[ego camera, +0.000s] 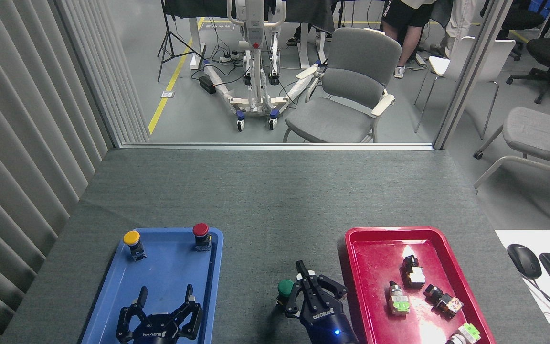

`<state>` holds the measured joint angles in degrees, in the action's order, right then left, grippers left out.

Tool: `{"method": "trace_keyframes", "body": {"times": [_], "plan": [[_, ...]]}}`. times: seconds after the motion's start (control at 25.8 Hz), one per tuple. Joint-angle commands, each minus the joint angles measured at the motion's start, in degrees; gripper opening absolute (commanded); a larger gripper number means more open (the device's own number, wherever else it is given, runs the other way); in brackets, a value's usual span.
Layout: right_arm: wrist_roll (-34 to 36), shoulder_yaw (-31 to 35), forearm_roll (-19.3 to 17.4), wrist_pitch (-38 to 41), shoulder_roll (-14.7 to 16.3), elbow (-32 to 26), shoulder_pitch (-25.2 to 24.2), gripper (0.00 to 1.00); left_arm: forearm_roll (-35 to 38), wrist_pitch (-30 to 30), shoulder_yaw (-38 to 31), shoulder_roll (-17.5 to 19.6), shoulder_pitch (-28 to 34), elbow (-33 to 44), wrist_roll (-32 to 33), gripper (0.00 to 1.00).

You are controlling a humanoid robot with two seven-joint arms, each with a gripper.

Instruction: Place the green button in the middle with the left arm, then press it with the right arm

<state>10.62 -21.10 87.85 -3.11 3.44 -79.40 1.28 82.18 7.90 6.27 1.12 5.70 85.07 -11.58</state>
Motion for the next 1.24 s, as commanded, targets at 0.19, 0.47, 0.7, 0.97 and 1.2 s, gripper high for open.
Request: {"method": "trace_keyframes", "body": {"times": [0.19,0.47,0.7,0.97,1.2], "plan": [[0.1,11.5,-0.7,-1.9,2.6,-9.4,-9.2,1.0,0.0,0.0,0.0,0.0,0.0,-1.7,0.0,0.99],[-0.1,15.9,-3.7,-1.9,3.4,-10.7,-13.1,1.0,0.0,0.0,0.0,-0.1,0.1,-1.3,0.2,0.99],[-0.1,16.5,-3.6,-1.6,3.9,-10.7,-13.2,1.0,0.0,-2.7,0.3,0.1,0.6,0.1,0.3,0.99],[-0.1,16.4,-3.6,-1.6,4.3,-10.9,-13.3,1.0,0.0,-4.5,0.3,-0.1,0.6,0.8,0.3,0.99],[0.0,16.4,-3.6,-1.6,4.3,-10.9,-13.4,1.0,0.0,-4.3,0.4,0.0,1.0,3.6,0.3,0.99]]}}
